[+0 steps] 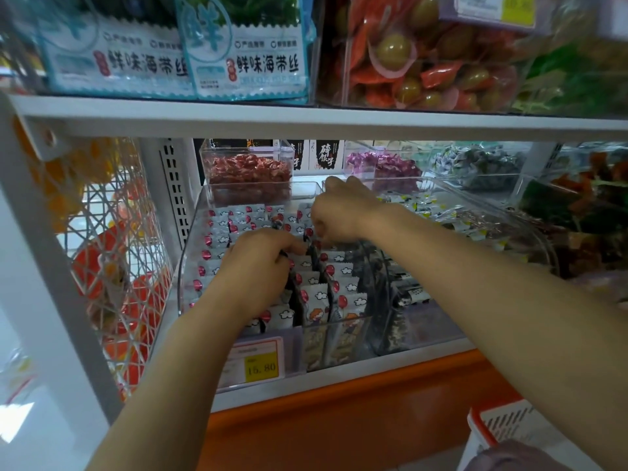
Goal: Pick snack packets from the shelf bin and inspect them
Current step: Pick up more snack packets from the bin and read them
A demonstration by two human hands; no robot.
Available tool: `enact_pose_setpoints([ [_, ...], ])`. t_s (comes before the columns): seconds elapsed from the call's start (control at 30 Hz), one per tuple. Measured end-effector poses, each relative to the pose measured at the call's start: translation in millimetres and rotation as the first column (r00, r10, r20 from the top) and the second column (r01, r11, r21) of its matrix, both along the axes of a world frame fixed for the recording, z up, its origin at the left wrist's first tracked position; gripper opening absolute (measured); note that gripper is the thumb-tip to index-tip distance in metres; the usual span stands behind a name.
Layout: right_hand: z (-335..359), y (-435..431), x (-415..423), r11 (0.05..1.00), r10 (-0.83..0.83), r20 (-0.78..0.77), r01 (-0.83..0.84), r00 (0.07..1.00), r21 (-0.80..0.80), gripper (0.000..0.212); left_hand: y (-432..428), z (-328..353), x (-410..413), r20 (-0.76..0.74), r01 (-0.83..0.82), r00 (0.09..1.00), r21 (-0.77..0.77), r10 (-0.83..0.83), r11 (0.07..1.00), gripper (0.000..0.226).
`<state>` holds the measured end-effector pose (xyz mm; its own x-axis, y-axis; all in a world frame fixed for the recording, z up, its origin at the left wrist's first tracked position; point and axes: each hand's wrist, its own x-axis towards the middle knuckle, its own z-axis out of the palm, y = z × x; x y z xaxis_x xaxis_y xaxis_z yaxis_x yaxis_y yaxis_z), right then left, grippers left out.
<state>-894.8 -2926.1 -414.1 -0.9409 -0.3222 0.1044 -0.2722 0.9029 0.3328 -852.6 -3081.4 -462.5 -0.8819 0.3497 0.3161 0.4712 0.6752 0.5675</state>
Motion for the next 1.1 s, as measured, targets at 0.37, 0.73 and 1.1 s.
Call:
enact_pose_setpoints([
  [0.37, 10, 26, 31, 0.816, -0.101, -0.322, -0.107, 0.941, -0.568, 0.012, -5, 2, 4, -0.063, -0.069, 0.995, 0.171, 0.080, 0.983, 0.035],
  [0.73, -31, 18, 94, 0.012, -0.245, -0.216, -0.220, 0.945, -0.976, 0.018, 0, 0, 19, 0.105, -0.031, 0.994, 0.394, -0.012, 0.918, 0.039],
  [1.1, -40, 28, 105, -0.709, 0.174, -0.027, 0.106, 0.984, -0.698, 0.013, -8, 3, 21, 0.306, -0.171, 0.947, 0.739, -0.099, 0.651, 0.014],
])
